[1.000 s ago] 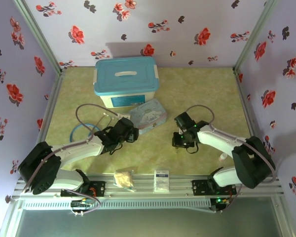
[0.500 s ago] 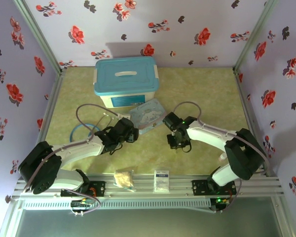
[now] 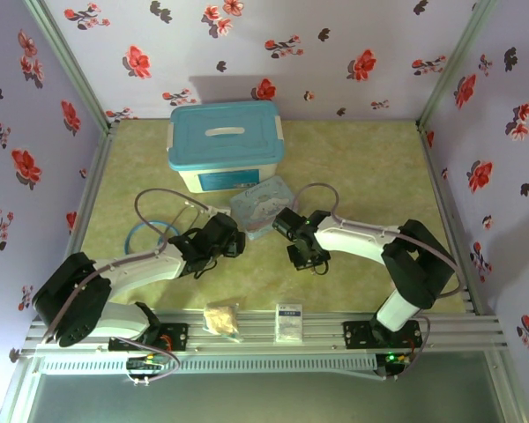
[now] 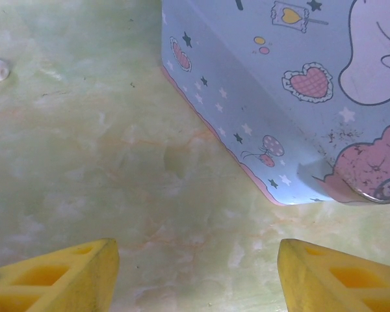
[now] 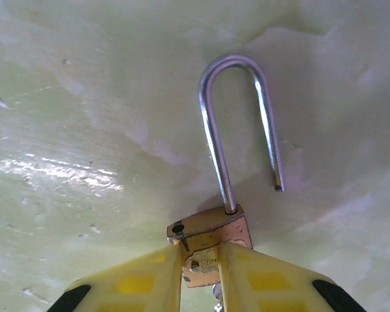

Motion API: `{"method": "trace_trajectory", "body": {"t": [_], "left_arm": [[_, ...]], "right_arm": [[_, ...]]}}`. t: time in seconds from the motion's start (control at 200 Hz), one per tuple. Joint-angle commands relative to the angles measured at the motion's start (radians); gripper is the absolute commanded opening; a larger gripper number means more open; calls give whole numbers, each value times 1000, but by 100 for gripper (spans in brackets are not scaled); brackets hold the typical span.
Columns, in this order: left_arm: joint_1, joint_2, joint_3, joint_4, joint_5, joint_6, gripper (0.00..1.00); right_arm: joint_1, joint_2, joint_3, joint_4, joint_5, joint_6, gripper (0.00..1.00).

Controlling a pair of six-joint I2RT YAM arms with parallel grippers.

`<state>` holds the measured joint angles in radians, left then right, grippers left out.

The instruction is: Unlock the padlock with the key

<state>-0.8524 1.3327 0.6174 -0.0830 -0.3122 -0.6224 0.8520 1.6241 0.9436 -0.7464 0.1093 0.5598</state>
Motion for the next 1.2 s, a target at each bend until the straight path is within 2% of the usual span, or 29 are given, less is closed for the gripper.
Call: {"method": "trace_trajectory", "body": {"t": [0.0, 0.095, 0.185, 0.255, 0.365, 0.495, 0.56, 0.6, 0.635, 0.705, 0.79, 0.835, 0.94, 0.995, 1.065, 1.12, 1.195], "left_arm": [[9, -42, -15, 6, -3, -12, 66], [18, -93, -24, 4, -3, -7, 66], [42, -172, -35, -14, -3, 15, 67], [77, -250, -52, -27, -24, 39, 79], [160, -382, -94, -28, -86, 98, 99], [267, -480, -105, -32, -159, 216, 100], [315, -498, -104, -26, -192, 280, 100], [341, -503, -110, -9, -222, 321, 100], [363, -502, -121, 21, -261, 359, 100], [398, -495, -155, 101, -310, 439, 100], [422, -479, -240, 295, -303, 617, 100], [455, -459, -283, 397, -291, 652, 100], [589, -384, -313, 490, -178, 621, 100], [652, -320, -345, 574, -130, 601, 100], [709, -211, -378, 732, -95, 596, 100], [730, -167, -346, 716, -62, 596, 100], [763, -99, -346, 838, -20, 548, 100]], "right_arm": [[-5, 8, 3, -27, 64, 26, 21], [-4, -44, -2, 26, 30, 40, 22], [-9, -99, 15, 43, 35, 48, 26], [-31, -145, 21, 64, 36, 51, 29], [-105, -230, -1, 136, 46, 45, 50], [-202, -347, -37, 211, 183, -23, 71], [-283, -392, -70, 275, 216, -87, 84], [-342, -414, -98, 324, 219, -125, 86], [-393, -429, -127, 380, 219, -164, 87], [-470, -462, -194, 496, 312, -244, 87], [-492, -473, -273, 645, 423, -365, 87], [-496, -468, -319, 738, 446, -443, 88], [-514, -429, -436, 1005, 534, -581, 95], [-552, -404, -493, 1144, 527, -607, 96], [-612, -370, -553, 1287, 482, -587, 95], [-663, -333, -576, 1355, 442, -539, 95], [-706, -301, -570, 1385, 408, -507, 95]]}}
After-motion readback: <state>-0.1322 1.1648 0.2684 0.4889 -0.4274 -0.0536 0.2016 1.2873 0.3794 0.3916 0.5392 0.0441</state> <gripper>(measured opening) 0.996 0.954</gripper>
